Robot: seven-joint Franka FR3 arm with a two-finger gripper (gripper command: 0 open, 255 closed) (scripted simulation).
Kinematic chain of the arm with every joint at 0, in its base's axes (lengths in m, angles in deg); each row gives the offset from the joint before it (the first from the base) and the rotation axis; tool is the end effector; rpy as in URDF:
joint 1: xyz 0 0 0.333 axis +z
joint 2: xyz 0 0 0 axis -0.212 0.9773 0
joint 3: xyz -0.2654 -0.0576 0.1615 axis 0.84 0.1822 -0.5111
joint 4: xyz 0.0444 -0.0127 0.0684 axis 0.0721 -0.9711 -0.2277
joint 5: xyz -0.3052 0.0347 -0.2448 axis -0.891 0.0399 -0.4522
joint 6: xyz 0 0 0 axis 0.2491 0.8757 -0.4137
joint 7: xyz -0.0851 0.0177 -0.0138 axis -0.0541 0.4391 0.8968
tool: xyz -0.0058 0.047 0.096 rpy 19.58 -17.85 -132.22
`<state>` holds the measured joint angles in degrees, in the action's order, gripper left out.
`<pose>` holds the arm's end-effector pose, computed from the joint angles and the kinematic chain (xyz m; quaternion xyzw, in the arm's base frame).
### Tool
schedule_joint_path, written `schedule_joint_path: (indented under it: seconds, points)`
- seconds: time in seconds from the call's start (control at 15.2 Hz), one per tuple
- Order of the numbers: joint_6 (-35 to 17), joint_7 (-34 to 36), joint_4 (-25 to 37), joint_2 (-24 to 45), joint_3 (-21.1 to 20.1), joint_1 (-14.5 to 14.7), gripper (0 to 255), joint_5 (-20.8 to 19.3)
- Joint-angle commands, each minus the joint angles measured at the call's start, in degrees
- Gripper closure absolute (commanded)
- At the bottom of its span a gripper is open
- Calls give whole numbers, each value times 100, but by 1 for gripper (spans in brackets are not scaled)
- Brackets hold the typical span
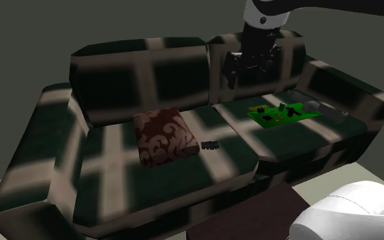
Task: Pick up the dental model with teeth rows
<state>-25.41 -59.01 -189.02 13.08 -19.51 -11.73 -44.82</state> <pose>0.3089 0.0307 0.6498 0.9933 -0.0167 0.1075 0.0386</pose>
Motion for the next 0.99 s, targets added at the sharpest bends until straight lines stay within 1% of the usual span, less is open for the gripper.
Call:
schedule_joint_path:
  seconds: [0.0, 0.46, 0.92]
  points:
    - [0, 0, 0, 0, 0, 0, 0, 0]
    - [-1184, -1148, -722, 603, 520, 170, 0, -310]
    - [-2396, -2270, -1043, 1623, 1017, 310, 0, -567]
